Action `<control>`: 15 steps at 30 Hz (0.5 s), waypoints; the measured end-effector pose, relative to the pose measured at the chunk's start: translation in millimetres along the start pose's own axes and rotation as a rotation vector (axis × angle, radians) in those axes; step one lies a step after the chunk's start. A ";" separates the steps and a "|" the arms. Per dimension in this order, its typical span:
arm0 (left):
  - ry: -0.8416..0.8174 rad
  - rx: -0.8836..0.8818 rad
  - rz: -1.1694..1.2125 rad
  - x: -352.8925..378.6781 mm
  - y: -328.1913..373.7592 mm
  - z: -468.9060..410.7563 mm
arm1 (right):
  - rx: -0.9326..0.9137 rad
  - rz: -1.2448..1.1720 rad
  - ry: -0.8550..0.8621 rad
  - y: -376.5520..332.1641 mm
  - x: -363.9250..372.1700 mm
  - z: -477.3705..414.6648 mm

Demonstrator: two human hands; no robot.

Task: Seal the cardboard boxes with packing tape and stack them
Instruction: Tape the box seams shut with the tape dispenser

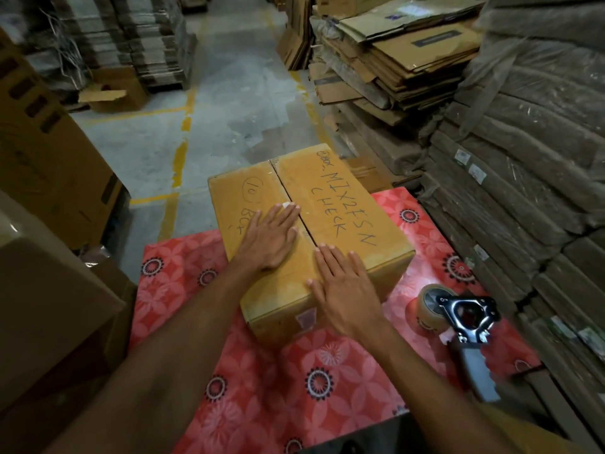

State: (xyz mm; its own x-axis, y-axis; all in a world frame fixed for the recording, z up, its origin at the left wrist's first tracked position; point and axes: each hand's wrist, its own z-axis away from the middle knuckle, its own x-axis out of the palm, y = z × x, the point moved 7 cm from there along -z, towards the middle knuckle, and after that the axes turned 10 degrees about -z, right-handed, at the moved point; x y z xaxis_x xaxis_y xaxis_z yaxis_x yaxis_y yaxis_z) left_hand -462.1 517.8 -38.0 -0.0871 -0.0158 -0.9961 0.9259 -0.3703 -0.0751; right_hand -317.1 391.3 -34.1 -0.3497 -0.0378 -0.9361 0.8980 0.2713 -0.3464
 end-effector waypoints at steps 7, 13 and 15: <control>-0.038 -0.098 -0.042 -2.0 -1.0 2.5 | 0.249 -0.301 0.222 -2.1 29.0 53.3; -0.038 -0.158 -0.071 -12.0 -9.6 35.4 | 0.361 -0.471 0.334 -14.1 31.9 46.3; -0.036 -0.196 -0.087 -18.7 -13.0 51.6 | 0.276 -0.472 0.324 2.5 27.0 47.4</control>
State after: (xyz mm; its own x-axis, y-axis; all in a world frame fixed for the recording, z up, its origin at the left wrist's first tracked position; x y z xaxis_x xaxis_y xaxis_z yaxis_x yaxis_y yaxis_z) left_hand -491.5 475.0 -16.0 -0.1794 -0.0263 -0.9834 0.9677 -0.1845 -0.1716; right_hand -311.6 345.4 -63.1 -0.7489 0.2123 -0.6277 0.6481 0.0372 -0.7607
